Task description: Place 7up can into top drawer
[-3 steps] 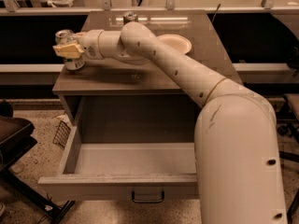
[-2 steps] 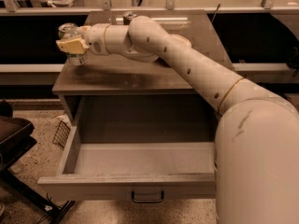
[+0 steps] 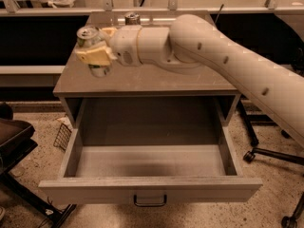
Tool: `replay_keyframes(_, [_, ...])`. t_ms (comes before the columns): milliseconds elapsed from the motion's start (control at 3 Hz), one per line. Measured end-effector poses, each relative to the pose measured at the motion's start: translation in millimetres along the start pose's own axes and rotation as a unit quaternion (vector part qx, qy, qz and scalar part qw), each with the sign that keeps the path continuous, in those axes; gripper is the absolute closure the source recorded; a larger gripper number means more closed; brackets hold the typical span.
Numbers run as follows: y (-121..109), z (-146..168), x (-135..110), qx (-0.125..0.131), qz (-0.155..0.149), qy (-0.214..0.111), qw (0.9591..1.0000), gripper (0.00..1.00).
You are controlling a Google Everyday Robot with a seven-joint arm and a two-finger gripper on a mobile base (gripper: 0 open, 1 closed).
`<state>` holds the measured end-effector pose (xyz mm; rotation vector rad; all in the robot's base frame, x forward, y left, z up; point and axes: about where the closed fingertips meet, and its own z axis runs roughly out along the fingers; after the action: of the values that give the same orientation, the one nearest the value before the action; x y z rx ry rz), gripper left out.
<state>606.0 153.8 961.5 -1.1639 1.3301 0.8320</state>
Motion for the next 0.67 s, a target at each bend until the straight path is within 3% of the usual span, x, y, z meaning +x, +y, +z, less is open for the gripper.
replay_keyframes(333, [41.5, -38.2, 22.7, 0.001, 0.003, 0.012, 0.9999, 1.00])
replay_keyframes(667, [71.5, -75.8, 57.0, 0.000, 0.005, 0.002, 1.0000, 1.00])
